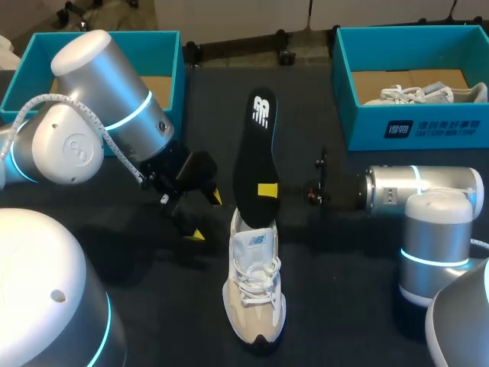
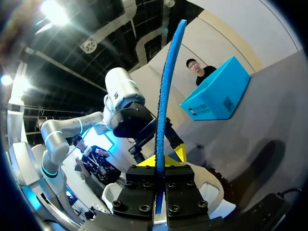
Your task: Take the shoe out of the shoebox, open the shoe tongue, remove and reinsert the insole, then place the shoe into the shoebox
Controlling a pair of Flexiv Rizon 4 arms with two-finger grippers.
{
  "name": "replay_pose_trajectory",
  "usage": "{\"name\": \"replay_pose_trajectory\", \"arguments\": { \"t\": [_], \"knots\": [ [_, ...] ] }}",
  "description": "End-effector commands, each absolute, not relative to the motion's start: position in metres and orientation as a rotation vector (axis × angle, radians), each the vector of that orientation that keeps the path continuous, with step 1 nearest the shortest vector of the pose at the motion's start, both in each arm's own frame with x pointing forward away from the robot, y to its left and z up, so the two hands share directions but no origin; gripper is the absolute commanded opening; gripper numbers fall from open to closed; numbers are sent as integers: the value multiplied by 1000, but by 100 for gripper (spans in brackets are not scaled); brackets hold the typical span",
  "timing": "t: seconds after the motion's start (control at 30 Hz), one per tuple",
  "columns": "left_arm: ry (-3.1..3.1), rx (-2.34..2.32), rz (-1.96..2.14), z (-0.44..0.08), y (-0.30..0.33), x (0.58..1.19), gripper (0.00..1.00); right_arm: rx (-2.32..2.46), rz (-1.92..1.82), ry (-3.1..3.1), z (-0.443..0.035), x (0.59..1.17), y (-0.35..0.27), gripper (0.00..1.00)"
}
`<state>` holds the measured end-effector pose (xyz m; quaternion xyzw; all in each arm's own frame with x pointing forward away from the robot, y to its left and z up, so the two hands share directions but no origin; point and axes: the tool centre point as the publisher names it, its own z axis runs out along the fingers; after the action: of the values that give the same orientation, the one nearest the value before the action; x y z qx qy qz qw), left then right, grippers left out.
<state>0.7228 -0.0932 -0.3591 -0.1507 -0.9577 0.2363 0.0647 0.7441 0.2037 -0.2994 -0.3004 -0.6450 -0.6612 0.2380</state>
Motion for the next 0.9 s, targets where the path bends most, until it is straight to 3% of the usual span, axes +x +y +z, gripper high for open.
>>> {"name": "replay_pose_trajectory", "arguments": {
  "t": [0.03,0.9],
  "knots": [
    [-2893,-455,710,-360,-94,723,100,-818,-1822,-1763,-303,743,206,0],
    [-2893,-455,710,-360,-94,723,100,-894,-1923,-1760,-307,729,216,0]
  ]
}}
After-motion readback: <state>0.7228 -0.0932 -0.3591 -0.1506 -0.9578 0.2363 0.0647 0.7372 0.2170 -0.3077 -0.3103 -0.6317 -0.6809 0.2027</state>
